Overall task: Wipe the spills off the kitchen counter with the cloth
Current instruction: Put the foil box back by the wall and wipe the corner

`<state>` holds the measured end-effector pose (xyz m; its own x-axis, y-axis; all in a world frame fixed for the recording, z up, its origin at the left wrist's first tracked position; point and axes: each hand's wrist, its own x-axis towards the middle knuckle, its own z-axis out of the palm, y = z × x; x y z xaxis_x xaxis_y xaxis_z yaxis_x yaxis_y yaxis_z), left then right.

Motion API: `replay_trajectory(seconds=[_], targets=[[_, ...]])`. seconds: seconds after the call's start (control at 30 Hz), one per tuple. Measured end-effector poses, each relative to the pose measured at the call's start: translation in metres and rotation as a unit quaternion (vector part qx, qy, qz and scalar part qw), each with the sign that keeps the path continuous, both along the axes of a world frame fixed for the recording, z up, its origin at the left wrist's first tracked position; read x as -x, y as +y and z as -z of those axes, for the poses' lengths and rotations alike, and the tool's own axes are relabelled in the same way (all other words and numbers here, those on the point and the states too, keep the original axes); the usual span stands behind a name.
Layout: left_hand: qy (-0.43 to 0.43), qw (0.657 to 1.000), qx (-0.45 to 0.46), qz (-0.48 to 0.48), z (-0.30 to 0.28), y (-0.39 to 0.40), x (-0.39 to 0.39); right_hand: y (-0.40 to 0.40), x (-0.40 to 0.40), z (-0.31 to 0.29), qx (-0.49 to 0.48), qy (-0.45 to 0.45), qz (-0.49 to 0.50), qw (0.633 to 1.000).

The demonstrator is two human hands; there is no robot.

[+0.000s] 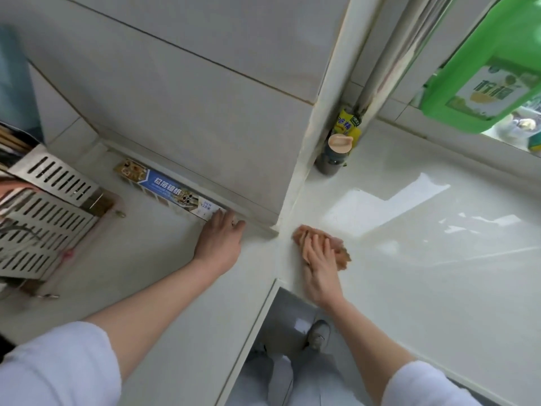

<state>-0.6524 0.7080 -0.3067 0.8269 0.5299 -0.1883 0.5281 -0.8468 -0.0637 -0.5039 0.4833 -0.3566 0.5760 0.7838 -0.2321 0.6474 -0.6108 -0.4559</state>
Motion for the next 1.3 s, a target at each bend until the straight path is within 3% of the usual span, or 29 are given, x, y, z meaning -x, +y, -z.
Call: replay_trajectory(seconds=[0.1, 0.23, 0.33, 0.4, 0.47, 0.6, 0.7, 0.77, 0.83, 0.93, 1.0, 1.07, 1.13, 1.23, 1.3], targets=[[0.027, 1.000, 0.013, -0.002, 0.001, -0.003, 0.000, 0.026, 0.036, 0.000, -0.016, -0.009, -0.131, 0.991], [0.047, 0.999, 0.003, -0.002, 0.004, -0.004, -0.003, -0.029, 0.014, -0.001, -0.017, 0.023, -0.232, 0.972], [0.026, 0.999, 0.020, 0.004, 0.002, -0.004, -0.004, -0.065, -0.035, -0.001, 0.010, 0.011, -0.056, 0.998], [-0.009, 1.000, 0.011, 0.010, -0.002, -0.005, -0.001, -0.050, -0.042, -0.002, 0.064, 0.009, 0.062, 0.996], [-0.048, 0.998, 0.003, 0.041, -0.004, -0.011, 0.004, -0.020, -0.013, -0.003, 0.088, 0.010, 0.085, 0.992], [-0.064, 0.983, 0.064, 0.163, 0.000, -0.040, 0.007, -0.006, 0.048, 0.000, 0.032, -0.005, -0.134, 0.990], [-0.037, 0.971, 0.130, 0.196, 0.003, -0.063, -0.017, -0.045, 0.016, -0.004, 0.019, 0.005, -0.169, 0.985], [0.018, 0.963, 0.169, 0.207, 0.007, -0.078, -0.044, -0.088, -0.018, -0.001, 0.064, -0.015, -0.087, 0.994], [0.084, 0.958, 0.189, 0.200, 0.007, -0.095, -0.075, -0.142, -0.050, 0.000, 0.132, -0.028, 0.086, 0.987], [0.119, 0.956, 0.190, 0.191, 0.000, -0.134, -0.129, -0.212, -0.079, -0.013, 0.203, 0.025, 0.360, 0.910], [0.130, 0.961, 0.184, 0.157, -0.001, -0.151, -0.157, -0.225, -0.098, -0.018, 0.214, 0.035, 0.437, 0.873], [0.149, 0.966, 0.181, 0.113, 0.005, -0.162, -0.180, -0.211, -0.127, -0.012, 0.203, 0.031, 0.458, 0.865], [0.163, 0.968, 0.175, 0.081, 0.012, -0.166, -0.191, -0.175, -0.154, -0.006, 0.173, 0.008, 0.402, 0.899], [0.181, 0.967, 0.172, 0.057, 0.021, -0.169, -0.198, -0.109, -0.160, -0.003, 0.133, -0.012, 0.188, 0.973], [0.214, 0.961, 0.168, 0.053, 0.024, -0.174, -0.203, -0.101, -0.152, -0.005, 0.109, -0.002, 0.059, 0.992]])
